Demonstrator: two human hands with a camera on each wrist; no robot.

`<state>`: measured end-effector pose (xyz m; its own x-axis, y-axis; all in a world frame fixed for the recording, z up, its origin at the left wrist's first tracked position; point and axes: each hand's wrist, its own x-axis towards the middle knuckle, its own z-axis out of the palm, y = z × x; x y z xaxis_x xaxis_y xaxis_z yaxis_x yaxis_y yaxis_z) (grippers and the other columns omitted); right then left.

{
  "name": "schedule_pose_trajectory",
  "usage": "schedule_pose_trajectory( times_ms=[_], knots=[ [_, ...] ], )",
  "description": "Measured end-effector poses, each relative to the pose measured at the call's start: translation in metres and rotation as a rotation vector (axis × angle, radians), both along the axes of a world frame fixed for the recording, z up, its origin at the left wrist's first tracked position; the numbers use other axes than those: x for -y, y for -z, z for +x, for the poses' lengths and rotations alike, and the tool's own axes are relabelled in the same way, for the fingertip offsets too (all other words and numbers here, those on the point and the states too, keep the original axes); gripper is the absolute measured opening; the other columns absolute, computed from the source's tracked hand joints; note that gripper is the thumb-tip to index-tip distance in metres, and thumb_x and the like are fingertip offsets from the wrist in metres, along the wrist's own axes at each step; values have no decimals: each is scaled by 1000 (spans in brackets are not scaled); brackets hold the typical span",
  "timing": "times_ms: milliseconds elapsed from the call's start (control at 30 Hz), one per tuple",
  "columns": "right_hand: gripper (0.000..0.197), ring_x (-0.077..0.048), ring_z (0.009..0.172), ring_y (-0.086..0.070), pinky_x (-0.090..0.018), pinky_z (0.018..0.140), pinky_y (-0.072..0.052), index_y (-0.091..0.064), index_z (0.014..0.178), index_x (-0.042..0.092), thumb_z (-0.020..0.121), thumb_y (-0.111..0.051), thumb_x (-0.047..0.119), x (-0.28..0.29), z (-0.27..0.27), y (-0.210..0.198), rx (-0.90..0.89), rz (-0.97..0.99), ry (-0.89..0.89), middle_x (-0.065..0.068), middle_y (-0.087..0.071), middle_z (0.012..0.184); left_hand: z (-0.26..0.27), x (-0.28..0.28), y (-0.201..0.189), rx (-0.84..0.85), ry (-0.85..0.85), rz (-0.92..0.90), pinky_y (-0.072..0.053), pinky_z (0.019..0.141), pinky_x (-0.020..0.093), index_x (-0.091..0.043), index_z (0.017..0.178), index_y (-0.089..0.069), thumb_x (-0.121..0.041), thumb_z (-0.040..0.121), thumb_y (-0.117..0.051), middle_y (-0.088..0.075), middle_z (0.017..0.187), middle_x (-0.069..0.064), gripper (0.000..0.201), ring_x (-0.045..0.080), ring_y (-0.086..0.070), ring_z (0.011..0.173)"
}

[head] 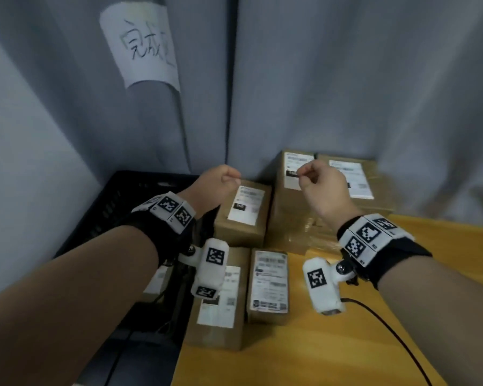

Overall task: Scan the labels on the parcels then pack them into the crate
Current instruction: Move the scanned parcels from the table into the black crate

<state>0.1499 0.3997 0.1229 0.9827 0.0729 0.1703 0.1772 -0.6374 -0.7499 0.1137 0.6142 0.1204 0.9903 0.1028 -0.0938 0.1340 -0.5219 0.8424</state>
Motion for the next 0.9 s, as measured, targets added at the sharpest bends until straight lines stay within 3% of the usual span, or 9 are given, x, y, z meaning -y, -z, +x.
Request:
schedule_pose_trajectory(
  times_ms=[100, 267, 333, 433, 600, 667, 733, 800, 900],
  knots=[
    [30, -29, 116, -54, -41, 99, -40, -61, 117, 17, 87, -59, 22, 46, 4, 9, 28, -207, 204, -7, -62, 119, 6, 29, 9, -36, 36, 4, -43, 81, 22, -8, 120, -57, -14, 96, -54, -63, 116, 12, 25, 13, -56, 95],
    [78, -36, 133, -34, -51, 109, -31, -35, 139, 9, 81, -66, 51, 108, 4, 40, -195, -304, 389, -15, -37, 143, 14, 68, 30, -71, 2, 23, -40, 61, 7, -7, 129, -52, -16, 99, -50, -57, 124, 9, 32, 12, -51, 94],
    [89, -36, 134, -34, -47, 110, -32, -27, 145, 8, 80, -68, 52, 118, 3, 52, -182, -42, 441, -16, -31, 148, 18, 81, 41, -81, -47, 29, -40, 76, 10, -7, 131, -51, -17, 99, -50, -54, 131, 8, 34, 14, -50, 106],
    [96, -31, 130, -45, -45, 109, -36, -28, 145, 12, 74, -69, 62, 120, 6, 69, -376, 455, 533, -9, -43, 145, 22, 94, 54, -97, -100, 45, -40, 102, 31, -9, 134, -49, -23, 97, -53, -51, 137, 9, 40, 21, -49, 124],
    [116, -29, 115, -55, -50, 100, -46, -34, 141, 18, 46, -73, 73, 112, 13, 76, -560, 750, 584, -5, -53, 132, 37, 100, 60, -97, -62, 61, -47, 101, 41, -9, 127, -56, -30, 93, -55, -62, 123, 6, 40, 21, -59, 113],
    [112, -26, 110, -58, -43, 97, -48, -36, 138, 18, 45, -74, 68, 108, 13, 72, -515, 763, 629, -4, -55, 127, 41, 101, 62, -118, -60, 22, -51, 96, 43, -8, 124, -57, -30, 93, -56, -66, 115, 8, 39, 22, -64, 104],
    [92, -24, 107, -56, -35, 88, -44, -37, 137, 19, 61, -72, 59, 107, 12, 67, -405, 751, 695, -3, -52, 125, 42, 102, 61, -135, -60, 9, -52, 95, 43, -7, 126, -55, -33, 91, -57, -67, 114, 7, 43, 22, -65, 102],
    [77, -24, 101, -50, -34, 80, -37, -38, 137, 19, 73, -66, 51, 105, 11, 58, -277, 664, 771, -6, -42, 126, 41, 102, 61, -163, -35, 31, -50, 98, 42, -7, 125, -54, -39, 88, -57, -65, 116, 4, 50, 21, -63, 105],
    [71, -19, 102, -46, -25, 81, -37, -40, 135, 16, 74, -67, 40, 103, 10, 40, 22, 588, 742, -7, -35, 129, 39, 99, 57, -183, -18, 65, -46, 102, 41, -8, 130, -53, -37, 91, -56, -63, 123, 5, 49, 22, -60, 114]
  ],
)
